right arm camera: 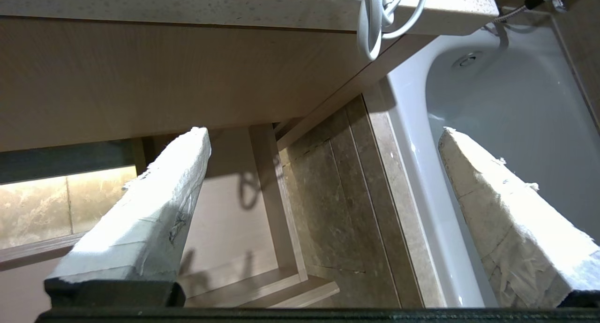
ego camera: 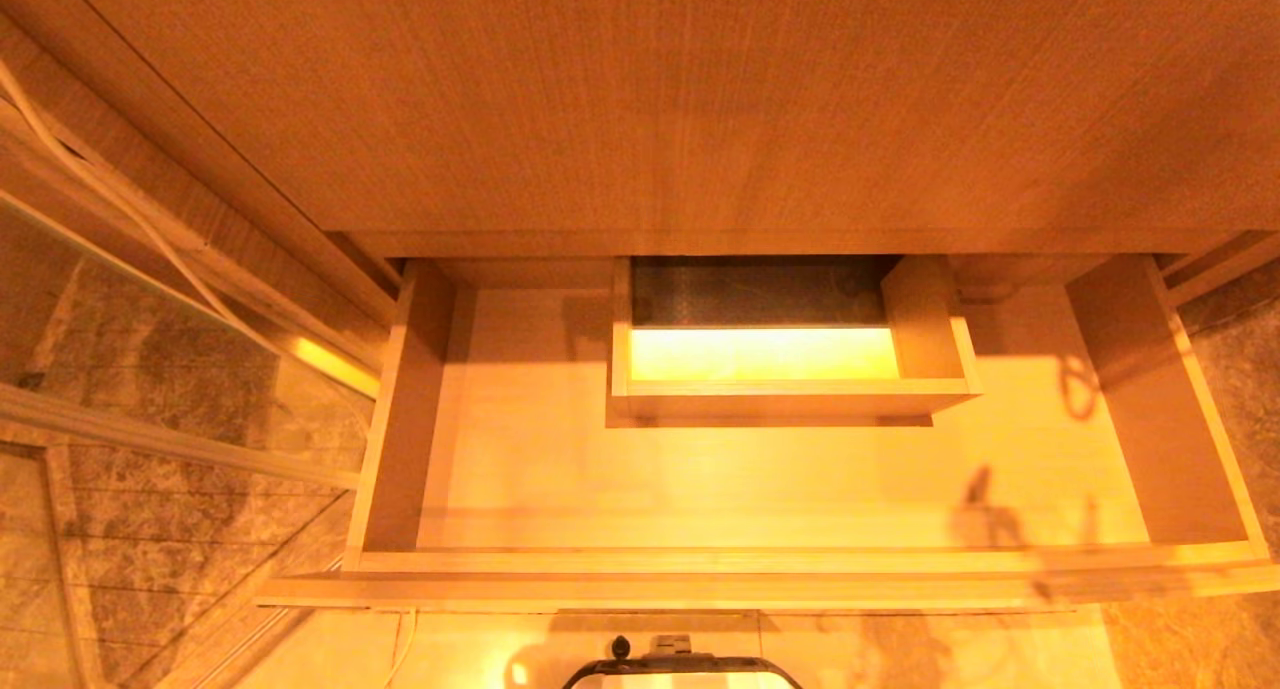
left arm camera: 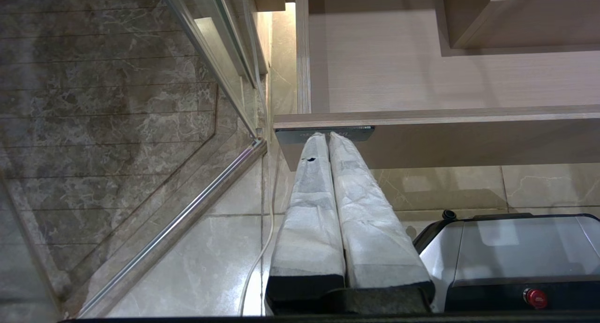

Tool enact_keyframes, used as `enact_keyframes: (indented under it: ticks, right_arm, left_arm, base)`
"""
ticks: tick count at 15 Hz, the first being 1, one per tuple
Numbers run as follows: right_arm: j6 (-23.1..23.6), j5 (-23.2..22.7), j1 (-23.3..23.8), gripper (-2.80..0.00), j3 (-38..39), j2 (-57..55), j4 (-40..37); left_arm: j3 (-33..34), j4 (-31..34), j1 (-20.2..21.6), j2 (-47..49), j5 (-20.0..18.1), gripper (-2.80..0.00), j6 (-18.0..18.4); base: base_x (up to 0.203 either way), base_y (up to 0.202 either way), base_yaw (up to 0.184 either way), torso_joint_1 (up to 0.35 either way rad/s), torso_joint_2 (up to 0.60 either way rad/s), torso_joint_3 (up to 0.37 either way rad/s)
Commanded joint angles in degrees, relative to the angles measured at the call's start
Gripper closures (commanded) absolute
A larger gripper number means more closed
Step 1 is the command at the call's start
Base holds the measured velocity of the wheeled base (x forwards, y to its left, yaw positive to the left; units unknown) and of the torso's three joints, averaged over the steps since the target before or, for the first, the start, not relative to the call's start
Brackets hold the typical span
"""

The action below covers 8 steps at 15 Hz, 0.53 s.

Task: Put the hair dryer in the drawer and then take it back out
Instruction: Pick up the hairdryer

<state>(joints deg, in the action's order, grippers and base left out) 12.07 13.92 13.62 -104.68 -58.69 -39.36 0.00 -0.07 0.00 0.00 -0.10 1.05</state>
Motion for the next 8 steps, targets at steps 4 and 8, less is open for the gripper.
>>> enact_keyframes:
  ticks: [4,8]
  right_arm:
    - [0.40,-0.03,0.01,-2.80,0.02,-0.36,-0.49]
    - [0.55,0.07,0.01,-2.80,0.46,0.12,-0.45]
  left_arm:
    - [0.09,-0.01,0.00,0.00,0.01,0.00,0.01]
    - [0.09,-0.01,0.00,0.00,0.01,0.00,0.01]
  base:
    - [0.000,0.000,0.000,0.092,-0.16,-0.075]
    - [0.000,0.000,0.000,0.181,-0.43,-0.191]
